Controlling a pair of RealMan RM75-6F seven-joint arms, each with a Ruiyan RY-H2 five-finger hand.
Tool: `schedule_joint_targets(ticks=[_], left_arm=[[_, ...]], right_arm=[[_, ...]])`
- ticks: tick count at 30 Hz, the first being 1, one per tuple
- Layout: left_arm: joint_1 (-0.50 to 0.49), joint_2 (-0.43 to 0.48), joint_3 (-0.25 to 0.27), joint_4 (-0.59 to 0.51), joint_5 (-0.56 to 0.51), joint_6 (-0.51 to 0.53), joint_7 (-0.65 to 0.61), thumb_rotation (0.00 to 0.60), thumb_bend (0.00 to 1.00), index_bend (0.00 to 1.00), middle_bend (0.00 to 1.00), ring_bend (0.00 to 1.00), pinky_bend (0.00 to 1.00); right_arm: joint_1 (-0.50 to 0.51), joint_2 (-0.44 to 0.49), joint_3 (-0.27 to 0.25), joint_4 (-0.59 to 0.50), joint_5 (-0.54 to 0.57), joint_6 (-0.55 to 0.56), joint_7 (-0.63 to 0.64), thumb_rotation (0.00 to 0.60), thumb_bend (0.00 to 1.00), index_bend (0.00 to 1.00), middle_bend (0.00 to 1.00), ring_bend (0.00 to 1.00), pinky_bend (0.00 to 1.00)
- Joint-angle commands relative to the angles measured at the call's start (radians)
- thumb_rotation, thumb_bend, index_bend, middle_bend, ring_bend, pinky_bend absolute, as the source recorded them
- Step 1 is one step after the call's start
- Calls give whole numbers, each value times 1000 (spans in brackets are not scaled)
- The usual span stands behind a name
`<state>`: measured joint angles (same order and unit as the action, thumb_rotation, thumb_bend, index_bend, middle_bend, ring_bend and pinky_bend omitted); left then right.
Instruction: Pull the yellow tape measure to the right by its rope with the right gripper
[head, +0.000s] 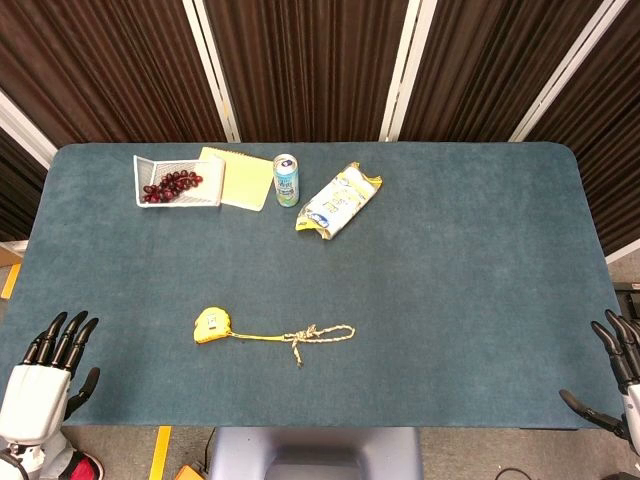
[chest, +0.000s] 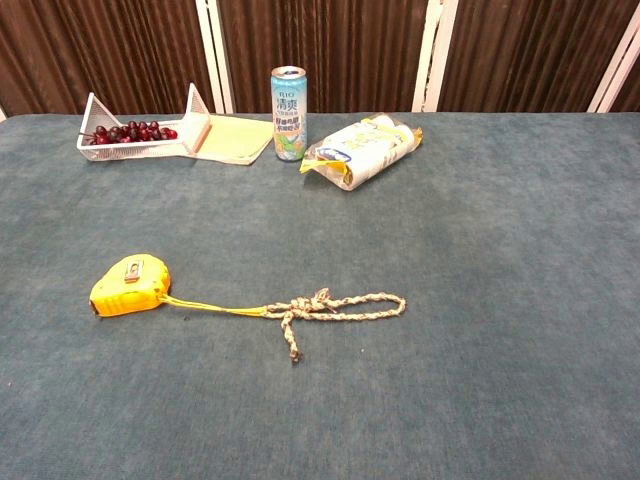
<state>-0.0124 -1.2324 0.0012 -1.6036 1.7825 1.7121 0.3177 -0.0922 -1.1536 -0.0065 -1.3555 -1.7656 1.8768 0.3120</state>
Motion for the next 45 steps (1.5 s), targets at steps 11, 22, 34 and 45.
schedule_joint_targets(ticks=[11, 22, 34, 45], left_arm=[[4, -3, 1, 1, 8, 3, 2, 600, 375, 108, 89, 55, 258], [-2, 5, -3, 8, 15, 6, -34, 600, 374, 116, 91, 55, 258], [2, 3, 3, 8, 22, 4, -23, 600, 372, 116, 91, 54, 259], [8, 15, -8, -1, -6, 10, -49, 600, 372, 116, 91, 54, 259]], right_arm=[[16, -3, -4, 0, -14, -16, 6, 600, 0, 0, 44, 0, 180], [40, -29, 3, 4, -22, -32, -1, 600, 0, 4, 271, 96, 227], [275, 98, -51, -181, -348, -211, -64, 600, 0, 373, 881, 736, 843], [473, 110, 11, -473, -238, -658, -328, 600, 103, 525, 1000, 883, 998]])
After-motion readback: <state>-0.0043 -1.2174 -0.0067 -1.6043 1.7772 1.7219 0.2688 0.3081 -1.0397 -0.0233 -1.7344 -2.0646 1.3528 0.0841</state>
